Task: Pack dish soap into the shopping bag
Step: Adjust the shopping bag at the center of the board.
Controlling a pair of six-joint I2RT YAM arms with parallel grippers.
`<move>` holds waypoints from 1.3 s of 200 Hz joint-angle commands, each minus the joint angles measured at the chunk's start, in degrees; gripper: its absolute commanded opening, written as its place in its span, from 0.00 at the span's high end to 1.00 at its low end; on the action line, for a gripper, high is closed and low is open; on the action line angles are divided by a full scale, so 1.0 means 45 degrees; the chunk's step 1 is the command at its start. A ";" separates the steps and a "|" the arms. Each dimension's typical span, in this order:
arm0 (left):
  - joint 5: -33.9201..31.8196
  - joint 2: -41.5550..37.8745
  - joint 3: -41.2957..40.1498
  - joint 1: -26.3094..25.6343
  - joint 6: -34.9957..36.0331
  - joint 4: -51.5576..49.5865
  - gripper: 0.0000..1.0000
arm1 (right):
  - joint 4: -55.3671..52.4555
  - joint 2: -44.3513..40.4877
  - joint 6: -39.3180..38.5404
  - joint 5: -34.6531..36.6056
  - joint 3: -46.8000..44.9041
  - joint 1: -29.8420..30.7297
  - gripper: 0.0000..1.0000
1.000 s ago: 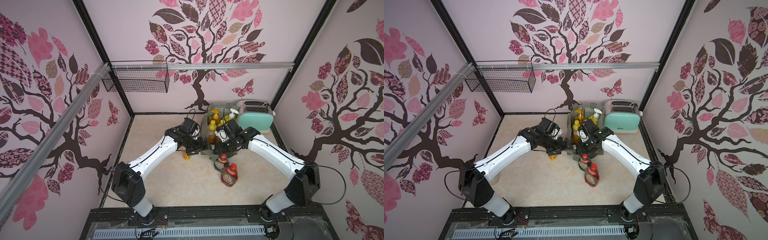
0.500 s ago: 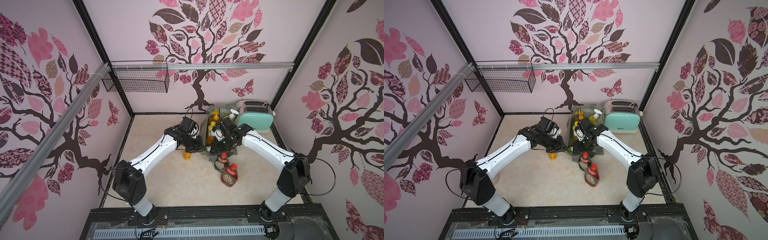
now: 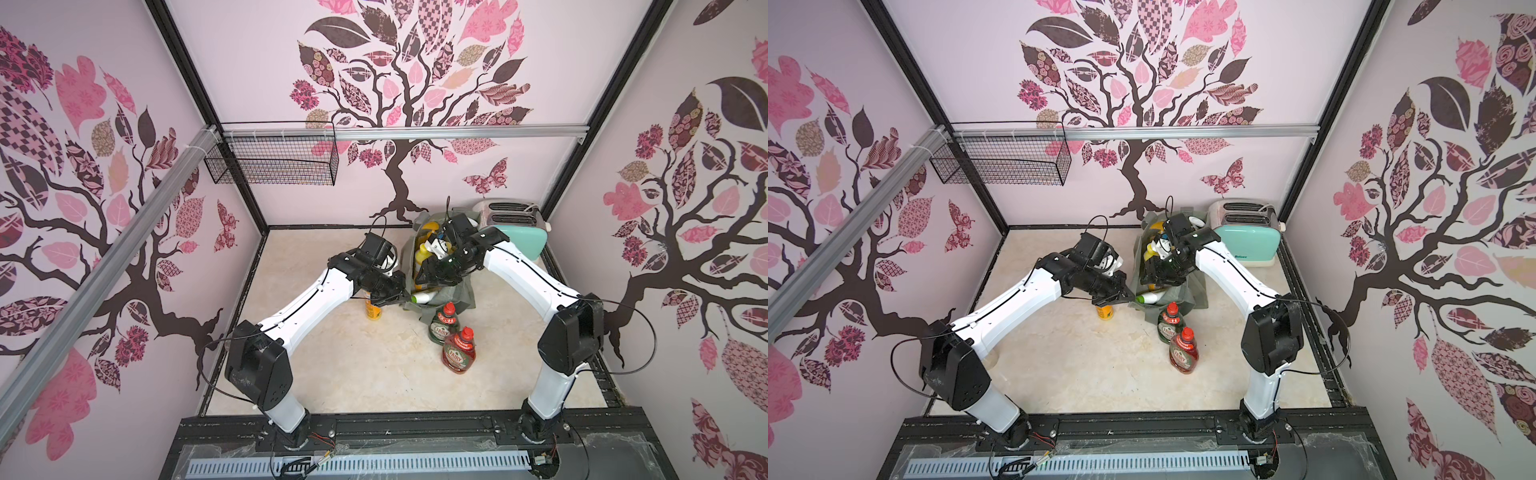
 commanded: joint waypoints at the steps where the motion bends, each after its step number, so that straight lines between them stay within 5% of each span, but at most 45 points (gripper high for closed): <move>1: 0.0165 0.0231 0.0437 -0.0066 0.0204 -0.0174 1.00 | -0.1022 -0.0001 0.1399 -0.0551 -0.0090 0.0047 0.36; 64: 0.0584 0.0644 0.1563 -0.0051 -0.0035 0.0301 1.00 | -0.1684 -0.0559 0.3365 0.0110 -0.1744 0.0026 0.32; 164: 0.1172 0.0519 0.1361 -0.0050 -0.0362 0.0915 1.00 | 0.1832 -0.0771 0.6223 0.0409 -0.3623 -0.0699 0.15; 260: 0.1497 0.0742 0.1624 -0.0066 -0.0611 0.1303 1.00 | 0.3557 0.0729 0.6787 0.0115 -0.3529 -0.0679 0.35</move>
